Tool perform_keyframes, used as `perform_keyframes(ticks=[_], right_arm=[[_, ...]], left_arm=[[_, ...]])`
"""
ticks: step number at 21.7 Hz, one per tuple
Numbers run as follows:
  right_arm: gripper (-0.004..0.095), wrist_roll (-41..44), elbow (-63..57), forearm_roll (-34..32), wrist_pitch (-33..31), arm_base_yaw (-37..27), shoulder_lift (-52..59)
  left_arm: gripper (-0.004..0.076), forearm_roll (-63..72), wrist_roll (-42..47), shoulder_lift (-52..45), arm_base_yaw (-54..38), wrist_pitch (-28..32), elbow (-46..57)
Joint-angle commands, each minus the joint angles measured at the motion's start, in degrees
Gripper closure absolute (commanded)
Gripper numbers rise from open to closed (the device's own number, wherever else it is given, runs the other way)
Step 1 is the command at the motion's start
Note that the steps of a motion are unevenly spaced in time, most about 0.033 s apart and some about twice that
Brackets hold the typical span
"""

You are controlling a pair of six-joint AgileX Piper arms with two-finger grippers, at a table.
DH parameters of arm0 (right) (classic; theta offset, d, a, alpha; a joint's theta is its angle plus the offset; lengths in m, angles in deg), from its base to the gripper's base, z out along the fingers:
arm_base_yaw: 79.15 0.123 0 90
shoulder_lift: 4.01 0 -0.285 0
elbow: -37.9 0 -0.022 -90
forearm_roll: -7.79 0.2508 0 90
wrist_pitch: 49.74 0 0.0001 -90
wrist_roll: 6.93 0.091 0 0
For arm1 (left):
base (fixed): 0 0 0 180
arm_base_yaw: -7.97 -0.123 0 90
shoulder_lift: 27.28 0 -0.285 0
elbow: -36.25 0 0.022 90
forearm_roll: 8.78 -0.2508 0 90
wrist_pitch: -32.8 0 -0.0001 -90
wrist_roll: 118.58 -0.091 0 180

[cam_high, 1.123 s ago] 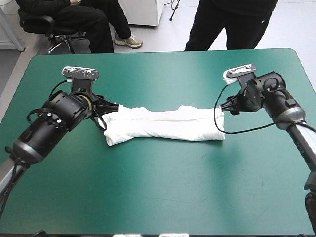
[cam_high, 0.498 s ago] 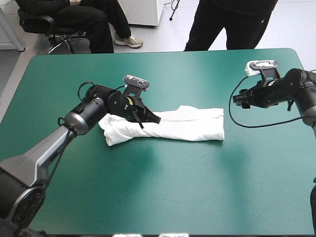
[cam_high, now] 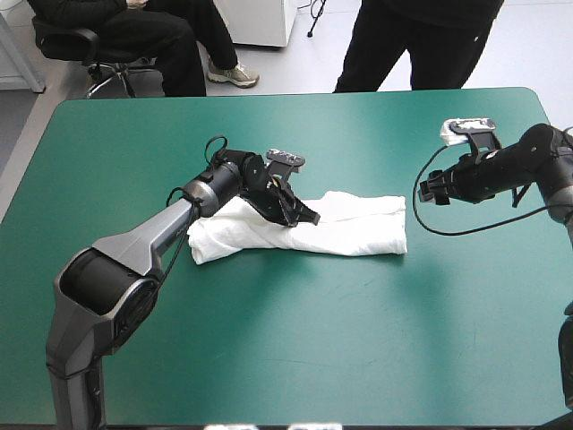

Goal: Fold the cloth

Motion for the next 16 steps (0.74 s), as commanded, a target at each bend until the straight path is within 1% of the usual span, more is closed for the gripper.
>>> perform_keyframes(ticks=[1,5,6,10,14,16], right_arm=[[0.0263,-3.07,0.97,4.61,-0.65,-0.43,-0.23],[0.0263,-6.48,0.97,8.78,-1.36,-0.43,-3.51],[0.0263,-7.05,0.97,10.22,-2.3,-0.43,-5.12],[0.0263,-6.92,0.88,11.66,-6.22,-0.32,-10.32],[0.0263,-7.78,0.88,13.72,-6.35,-0.23,-12.77],[0.0263,-8.61,0.88,15.79,-6.65,-0.23,-14.64]], left_arm=[[0.0739,1.89,-0.31,-1.83,0.24,-0.69,-2.27],[0.0739,1.74,-0.31,-0.95,0.24,-1.52,-2.27],[0.0739,1.74,-0.31,-0.71,0.24,-1.52,-2.27],[0.0739,1.74,-0.31,0.29,0.24,-2.66,-2.27],[0.0739,1.41,-0.31,0.39,0.13,-2.78,-2.27],[0.0739,1.28,-0.56,0.39,0.13,-2.67,-2.27]])
